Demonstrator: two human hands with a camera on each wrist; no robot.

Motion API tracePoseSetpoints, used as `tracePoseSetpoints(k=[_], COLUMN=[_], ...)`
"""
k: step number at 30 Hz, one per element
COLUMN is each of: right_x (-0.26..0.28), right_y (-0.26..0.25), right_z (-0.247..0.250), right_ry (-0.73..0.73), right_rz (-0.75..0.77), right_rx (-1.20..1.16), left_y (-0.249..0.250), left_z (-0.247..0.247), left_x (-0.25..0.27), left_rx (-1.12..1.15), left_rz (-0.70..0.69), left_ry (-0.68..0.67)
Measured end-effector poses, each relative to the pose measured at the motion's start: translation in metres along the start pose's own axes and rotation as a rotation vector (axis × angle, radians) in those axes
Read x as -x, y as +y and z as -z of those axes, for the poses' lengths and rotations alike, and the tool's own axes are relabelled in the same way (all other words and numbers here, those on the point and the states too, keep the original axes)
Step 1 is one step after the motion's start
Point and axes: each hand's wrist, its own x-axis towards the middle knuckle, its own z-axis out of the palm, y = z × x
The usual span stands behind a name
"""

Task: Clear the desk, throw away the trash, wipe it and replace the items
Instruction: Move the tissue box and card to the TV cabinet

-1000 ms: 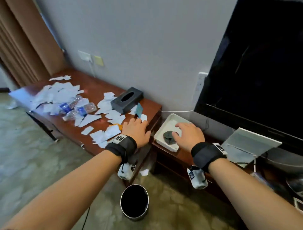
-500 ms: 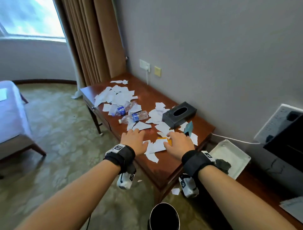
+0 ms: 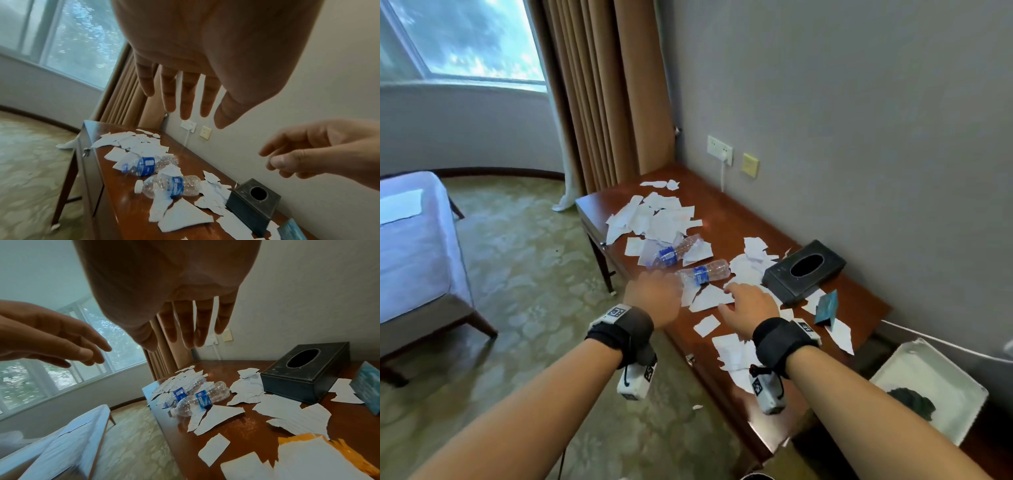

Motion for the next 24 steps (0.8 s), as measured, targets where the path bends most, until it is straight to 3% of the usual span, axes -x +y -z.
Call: tracePoseSetpoints(k=[8,16,24], right_x=[-0.029,-0.009,-0.051], right_y=[0.005,0.089,0.211], right_z=[-0.007,-0.008,-0.035], right_ry=[0.006,0.039,0.074], right_rz=[-0.312,-0.683,-0.949], right_rx=[-0.072,-0.17,-0.449], left_y=[-0.017,0.081,0.171], left_z=[-0.006,-0.042,-0.093], left_x=[-0.096,-0.165,-0.255], left_rx=[0.004,-0.066,-0.17], left_rz=[-0.258,-0.622,-0.698], left_ry=[-0.094,-0.21,-0.327])
